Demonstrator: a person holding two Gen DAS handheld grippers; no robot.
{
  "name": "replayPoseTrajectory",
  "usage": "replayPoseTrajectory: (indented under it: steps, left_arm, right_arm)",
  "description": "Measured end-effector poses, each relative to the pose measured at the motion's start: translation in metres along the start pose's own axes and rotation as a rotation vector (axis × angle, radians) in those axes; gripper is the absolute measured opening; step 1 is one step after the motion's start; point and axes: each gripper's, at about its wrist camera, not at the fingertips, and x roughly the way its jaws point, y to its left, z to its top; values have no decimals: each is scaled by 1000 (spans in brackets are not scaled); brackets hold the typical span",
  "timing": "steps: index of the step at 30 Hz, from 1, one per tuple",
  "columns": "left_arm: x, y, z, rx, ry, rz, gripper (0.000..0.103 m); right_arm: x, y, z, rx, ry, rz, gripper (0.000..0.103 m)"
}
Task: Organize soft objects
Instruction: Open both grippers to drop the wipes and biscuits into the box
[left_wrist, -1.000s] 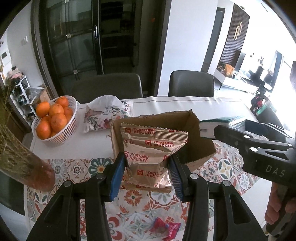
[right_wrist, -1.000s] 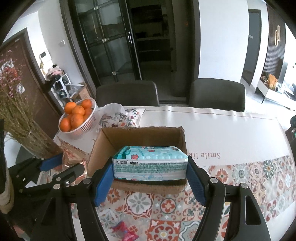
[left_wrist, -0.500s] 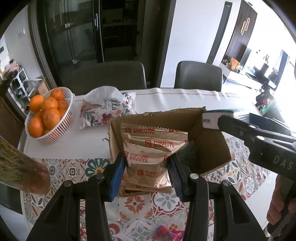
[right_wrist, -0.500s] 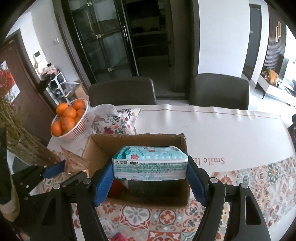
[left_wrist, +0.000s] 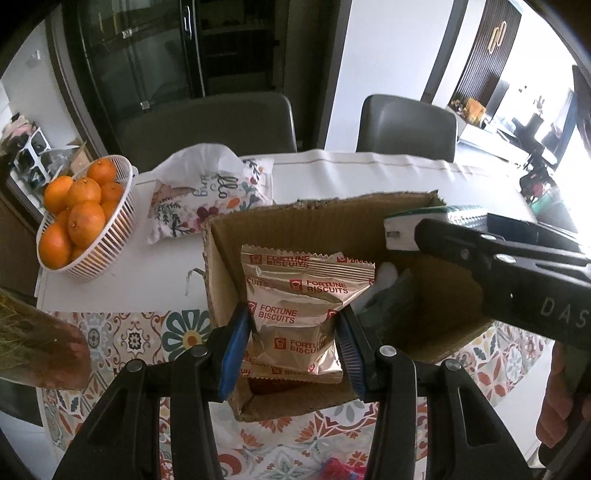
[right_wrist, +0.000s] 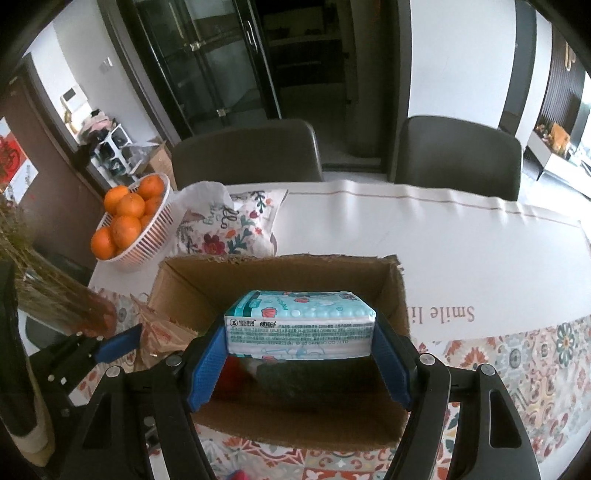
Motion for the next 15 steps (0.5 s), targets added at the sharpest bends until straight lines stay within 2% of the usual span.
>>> replayPoseTrajectory:
  steps: [5,8,10,15]
  left_arm:
    - [12,-1,0,5,28,5,47]
    - [17,0,0,0,39,7,53]
    - [19,1,0,-9,38,17,59]
    - [16,-1,-1,-6,38,17,60]
  right_arm:
    - [19,-1,0,13,45,14,74]
    - [28,-3,-2,23,75,25,75]
    - [29,-2,-3,20,75,18,76]
    - [26,-4,-4,27,68,17,78]
